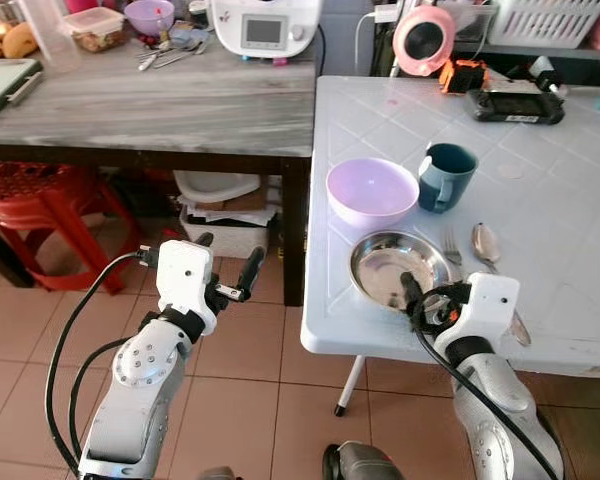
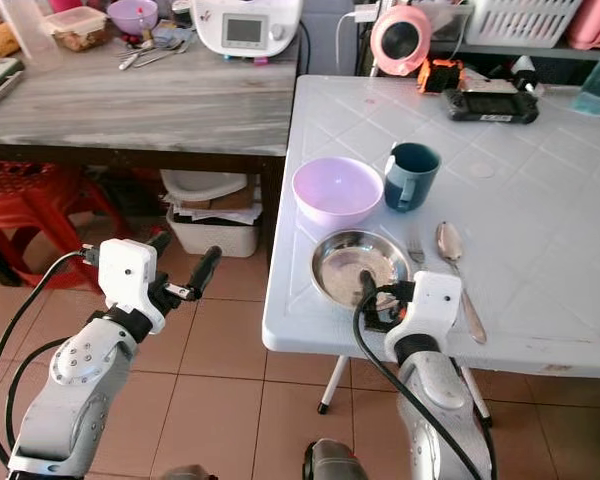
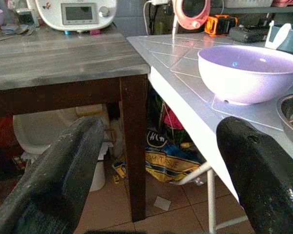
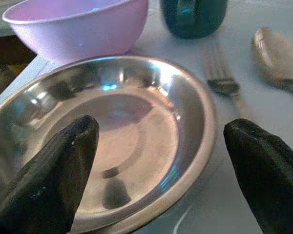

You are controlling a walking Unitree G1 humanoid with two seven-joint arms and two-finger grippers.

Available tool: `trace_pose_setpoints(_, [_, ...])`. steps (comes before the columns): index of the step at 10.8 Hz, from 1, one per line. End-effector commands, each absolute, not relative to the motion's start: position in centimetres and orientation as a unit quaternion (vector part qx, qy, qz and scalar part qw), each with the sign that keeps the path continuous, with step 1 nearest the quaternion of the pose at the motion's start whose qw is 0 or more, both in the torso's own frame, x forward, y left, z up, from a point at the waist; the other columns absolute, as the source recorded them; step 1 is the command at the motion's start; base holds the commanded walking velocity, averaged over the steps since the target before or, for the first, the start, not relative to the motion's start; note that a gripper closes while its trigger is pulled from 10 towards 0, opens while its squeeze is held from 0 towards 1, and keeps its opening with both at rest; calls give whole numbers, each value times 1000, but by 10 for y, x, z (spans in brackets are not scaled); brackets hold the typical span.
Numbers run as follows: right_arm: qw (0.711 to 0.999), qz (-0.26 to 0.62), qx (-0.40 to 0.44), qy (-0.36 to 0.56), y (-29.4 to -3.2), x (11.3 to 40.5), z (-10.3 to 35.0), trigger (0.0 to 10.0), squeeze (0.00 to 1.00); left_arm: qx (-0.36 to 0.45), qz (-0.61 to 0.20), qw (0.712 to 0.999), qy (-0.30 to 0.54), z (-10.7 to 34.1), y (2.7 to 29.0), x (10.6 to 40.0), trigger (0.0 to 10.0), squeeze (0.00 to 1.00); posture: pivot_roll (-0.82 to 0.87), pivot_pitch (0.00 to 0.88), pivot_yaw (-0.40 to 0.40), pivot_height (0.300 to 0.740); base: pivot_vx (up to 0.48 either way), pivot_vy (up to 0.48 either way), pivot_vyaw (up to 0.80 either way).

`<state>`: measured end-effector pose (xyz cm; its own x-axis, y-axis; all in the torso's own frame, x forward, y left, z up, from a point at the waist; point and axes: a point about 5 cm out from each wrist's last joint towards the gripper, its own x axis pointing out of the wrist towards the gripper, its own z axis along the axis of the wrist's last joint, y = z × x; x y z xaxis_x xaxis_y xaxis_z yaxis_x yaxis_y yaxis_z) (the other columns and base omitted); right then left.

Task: Setting the table

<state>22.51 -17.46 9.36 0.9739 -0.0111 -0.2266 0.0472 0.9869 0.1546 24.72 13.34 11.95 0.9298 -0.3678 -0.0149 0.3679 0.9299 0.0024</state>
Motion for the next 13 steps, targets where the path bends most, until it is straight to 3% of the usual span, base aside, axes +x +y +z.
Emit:
trace_pose_setpoints(1, [989,-7,90,118,-173,224,94,10000,0,11,-193,981,0,123,133,246,10000,0,18,57,16,740,0,0,0])
trace_pose_setpoints(3, [985,-1,115,129,-170,223,91,10000,0,13,-195,981,-1,123,133,245,10000,0,19,59,17,740,0,0,0])
trace_pose_setpoints(5, [981,-5,140,136,-170,222,90,6275,0,15,-197,980,-2,124,132,245,10000,0,19,60,17,740,0,0,0])
trace_pose_setpoints(6, [978,-13,156,140,-171,221,89,980,0,16,-199,980,-4,124,132,246,10000,0,20,60,17,740,0,0,0])
trace_pose_setpoints(7, [977,-17,160,142,-172,221,89,0,0,16,-199,980,-5,125,132,246,10000,0,20,61,17,740,0,0,0])
trace_pose_setpoints(13, [957,-60,225,174,-175,217,79,0,0,22,-207,978,-12,127,131,246,10000,0,22,63,20,740,0,0,0])
